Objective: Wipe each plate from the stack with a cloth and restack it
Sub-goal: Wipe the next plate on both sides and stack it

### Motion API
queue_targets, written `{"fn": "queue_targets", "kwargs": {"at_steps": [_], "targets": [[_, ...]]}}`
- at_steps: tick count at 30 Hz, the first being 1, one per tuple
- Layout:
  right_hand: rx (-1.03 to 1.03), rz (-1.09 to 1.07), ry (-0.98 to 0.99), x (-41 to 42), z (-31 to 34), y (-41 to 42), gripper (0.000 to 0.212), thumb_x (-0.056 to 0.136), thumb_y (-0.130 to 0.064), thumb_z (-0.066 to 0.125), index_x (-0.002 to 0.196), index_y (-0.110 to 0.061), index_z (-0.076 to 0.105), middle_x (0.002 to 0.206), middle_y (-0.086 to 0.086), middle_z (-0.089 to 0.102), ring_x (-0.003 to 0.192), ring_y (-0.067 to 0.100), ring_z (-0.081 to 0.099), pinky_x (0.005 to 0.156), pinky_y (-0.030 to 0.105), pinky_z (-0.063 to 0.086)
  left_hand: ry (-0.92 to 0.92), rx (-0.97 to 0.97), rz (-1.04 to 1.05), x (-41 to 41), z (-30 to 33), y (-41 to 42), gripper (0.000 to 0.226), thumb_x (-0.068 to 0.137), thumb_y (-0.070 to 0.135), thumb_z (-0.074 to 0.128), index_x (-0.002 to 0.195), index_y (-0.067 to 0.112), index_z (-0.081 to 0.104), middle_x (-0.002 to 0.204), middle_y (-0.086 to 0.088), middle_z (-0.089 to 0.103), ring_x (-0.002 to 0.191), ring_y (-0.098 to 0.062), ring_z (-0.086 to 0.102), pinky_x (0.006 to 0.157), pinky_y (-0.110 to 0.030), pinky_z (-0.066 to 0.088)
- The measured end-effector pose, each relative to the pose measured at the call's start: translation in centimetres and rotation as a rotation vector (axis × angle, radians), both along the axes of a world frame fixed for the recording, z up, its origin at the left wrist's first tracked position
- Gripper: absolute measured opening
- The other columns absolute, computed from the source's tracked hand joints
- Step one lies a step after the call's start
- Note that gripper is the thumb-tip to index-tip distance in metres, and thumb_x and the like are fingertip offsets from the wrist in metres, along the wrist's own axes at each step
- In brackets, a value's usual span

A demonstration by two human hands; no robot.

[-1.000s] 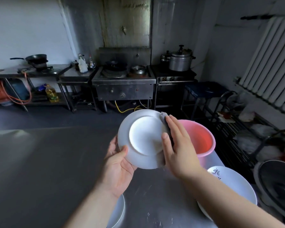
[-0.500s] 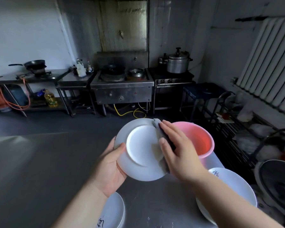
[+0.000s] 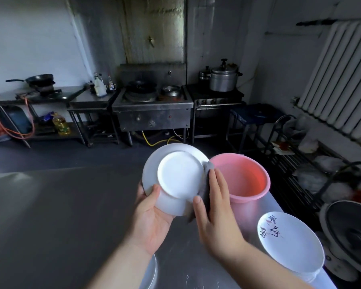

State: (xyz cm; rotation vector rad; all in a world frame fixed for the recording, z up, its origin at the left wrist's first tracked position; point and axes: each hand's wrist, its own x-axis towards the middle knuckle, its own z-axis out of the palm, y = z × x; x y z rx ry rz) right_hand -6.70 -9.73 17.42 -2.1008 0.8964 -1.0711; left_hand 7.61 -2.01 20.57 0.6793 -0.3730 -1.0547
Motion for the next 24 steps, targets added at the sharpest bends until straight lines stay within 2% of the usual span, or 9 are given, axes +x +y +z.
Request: {"fn": "queue_targets", "kwargs": {"at_steps": [2, 5, 8, 12, 14, 16, 19, 21, 24], "targets": [[0.112, -0.056, -0.078, 0.1, -0.7, 0.1, 0.069, 0.107, -0.042, 0.044, 0.167, -0.018, 0.021, 0.173, -0.01, 0.015, 0.158, -0.003, 0.009, 0.127, 0.02, 0.012, -0.084, 0.014, -0.055, -0.3, -0.5, 0.0, 0.058, 0.097, 0.009, 0.058, 0.152, 0.025, 0.046, 0.148, -0.01, 0.06, 0.134, -0.036, 0.059, 0.099, -0.06, 0.055], [0.097, -0.121, -0.138, -0.6, 0.9, -3.4, 0.046, 0.106, -0.028, 0.056, 0.152, -0.022, 0.055, 0.152, -0.015, 0.053, 0.143, -0.005, 0.042, 0.12, 0.022, 0.032, -0.138, 0.092, -0.127, 0.3, -0.2, 0.3, 0.066, 0.084, 0.009, 0.065, 0.146, 0.027, 0.054, 0.142, -0.007, 0.065, 0.125, -0.028, 0.067, 0.088, -0.054, 0.06], [0.068, 0.007, -0.058, -1.5, 3.8, -6.0, 0.035, 0.104, -0.016, 0.061, 0.136, -0.025, 0.071, 0.132, -0.024, 0.066, 0.126, -0.009, 0.057, 0.109, 0.015, 0.042, -0.145, 0.14, -0.182, 1.5, 0.6, 0.5, 0.048, 0.093, 0.02, 0.06, 0.141, 0.025, 0.061, 0.138, -0.009, 0.068, 0.111, -0.023, 0.071, 0.077, -0.04, 0.063], [-0.076, 0.094, 0.034, -1.8, 3.5, -5.4, 0.045, 0.107, -0.025, 0.057, 0.151, -0.017, 0.056, 0.149, -0.018, 0.053, 0.139, -0.013, 0.042, 0.113, 0.009, 0.031, -0.131, 0.13, -0.16, 1.9, 0.4, 0.7, 0.044, 0.098, 0.015, 0.05, 0.141, 0.02, 0.06, 0.138, -0.011, 0.068, 0.114, -0.024, 0.07, 0.08, -0.041, 0.063], [-0.082, 0.072, 0.102, -1.7, 1.0, -2.9, 0.064, 0.108, -0.043, 0.045, 0.164, -0.013, 0.033, 0.169, -0.007, 0.03, 0.155, -0.001, 0.022, 0.125, 0.02, 0.019, -0.107, 0.117, -0.124, 1.9, 0.0, 0.6, 0.047, 0.095, 0.016, 0.052, 0.141, 0.02, 0.059, 0.137, -0.009, 0.068, 0.116, -0.025, 0.069, 0.08, -0.046, 0.063], [-0.068, 0.062, 0.174, -1.7, -1.0, -0.8, 0.076, 0.107, -0.054, 0.034, 0.168, -0.015, 0.013, 0.175, -0.005, 0.009, 0.161, 0.008, 0.005, 0.13, 0.029, 0.011, -0.102, 0.131, -0.104, 1.9, -0.3, 0.6, 0.046, 0.095, 0.017, 0.053, 0.141, 0.02, 0.058, 0.138, -0.01, 0.067, 0.116, -0.026, 0.07, 0.08, -0.048, 0.063], [-0.093, 0.068, 0.218, -1.8, -0.3, -2.8, 0.073, 0.107, -0.055, 0.032, 0.167, -0.017, 0.02, 0.173, -0.007, 0.019, 0.159, 0.007, 0.016, 0.129, 0.038, 0.021, -0.088, 0.148, -0.125, 1.8, -0.8, 0.7, 0.045, 0.095, 0.017, 0.053, 0.14, 0.02, 0.058, 0.141, -0.011, 0.066, 0.114, -0.027, 0.07, 0.082, -0.05, 0.062], [-0.083, 0.056, 0.176, -1.7, 1.2, -5.0, 0.065, 0.108, -0.049, 0.036, 0.165, -0.02, 0.028, 0.168, -0.013, 0.029, 0.155, 0.001, 0.024, 0.126, 0.038, 0.027, -0.071, 0.12, -0.122, 1.3, -0.9, 0.7, 0.045, 0.098, 0.015, 0.051, 0.142, 0.02, 0.057, 0.141, -0.012, 0.065, 0.115, -0.027, 0.07, 0.08, -0.049, 0.063], [-0.076, 0.026, 0.077, -1.2, 0.9, -4.0, 0.065, 0.109, -0.044, 0.038, 0.167, -0.019, 0.023, 0.17, -0.013, 0.024, 0.157, 0.002, 0.02, 0.128, 0.037, 0.024, -0.02, 0.063, -0.083, 0.5, -1.0, 0.2, 0.043, 0.102, 0.011, 0.045, 0.143, 0.021, 0.054, 0.141, -0.009, 0.066, 0.117, -0.026, 0.07, 0.079, -0.048, 0.062]]}}
